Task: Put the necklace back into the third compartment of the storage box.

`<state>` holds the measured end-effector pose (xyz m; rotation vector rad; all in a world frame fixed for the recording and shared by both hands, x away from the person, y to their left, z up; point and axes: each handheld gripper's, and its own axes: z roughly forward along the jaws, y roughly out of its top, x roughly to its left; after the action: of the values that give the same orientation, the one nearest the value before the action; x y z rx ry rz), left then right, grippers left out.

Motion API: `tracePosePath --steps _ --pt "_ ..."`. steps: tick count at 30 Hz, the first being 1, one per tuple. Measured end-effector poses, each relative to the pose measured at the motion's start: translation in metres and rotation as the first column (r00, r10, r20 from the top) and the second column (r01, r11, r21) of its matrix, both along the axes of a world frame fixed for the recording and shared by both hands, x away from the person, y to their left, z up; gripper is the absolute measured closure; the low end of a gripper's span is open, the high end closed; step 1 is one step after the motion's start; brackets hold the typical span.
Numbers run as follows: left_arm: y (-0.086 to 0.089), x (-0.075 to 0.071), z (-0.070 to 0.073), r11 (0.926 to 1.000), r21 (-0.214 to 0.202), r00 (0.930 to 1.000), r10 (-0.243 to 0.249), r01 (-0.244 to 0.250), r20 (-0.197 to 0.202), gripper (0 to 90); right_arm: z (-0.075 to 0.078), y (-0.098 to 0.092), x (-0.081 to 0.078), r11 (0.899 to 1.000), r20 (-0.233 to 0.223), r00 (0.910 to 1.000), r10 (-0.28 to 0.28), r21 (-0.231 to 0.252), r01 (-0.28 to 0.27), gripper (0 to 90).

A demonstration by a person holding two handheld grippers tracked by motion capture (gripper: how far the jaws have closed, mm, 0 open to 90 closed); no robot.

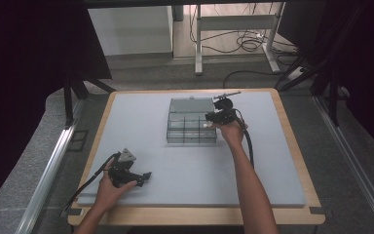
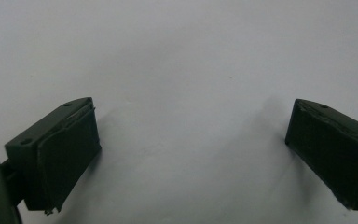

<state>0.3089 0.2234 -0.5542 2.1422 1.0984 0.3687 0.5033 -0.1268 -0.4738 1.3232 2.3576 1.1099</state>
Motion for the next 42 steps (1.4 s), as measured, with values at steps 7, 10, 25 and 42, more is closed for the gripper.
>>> tracePosePath --steps 7,10,25,42 --pt "0.000 0.000 0.000 1.0000 0.000 1.0000 0.000 0.000 0.000 2.3 0.003 -0.002 -0.004 1.000 0.026 0.9994 -0.023 0.013 0.023 50.7" --pt "0.000 0.000 0.000 1.0000 0.000 1.0000 0.001 -0.001 -0.001 2.3 0.006 -0.006 -0.010 0.999 0.032 0.9992 -0.025 0.023 0.024 41.0" --pt "0.000 0.000 0.000 1.0000 -0.001 1.0000 0.001 -0.001 0.000 2.2 0.014 -0.036 -0.054 1.000 0.133 0.9911 0.006 0.020 -0.009 29.9" --pt "0.000 0.000 0.000 1.0000 -0.002 1.0000 0.000 0.000 0.001 2.2 -0.004 -0.101 -0.137 1.000 0.140 0.9899 0.024 -0.015 -0.022 29.5"
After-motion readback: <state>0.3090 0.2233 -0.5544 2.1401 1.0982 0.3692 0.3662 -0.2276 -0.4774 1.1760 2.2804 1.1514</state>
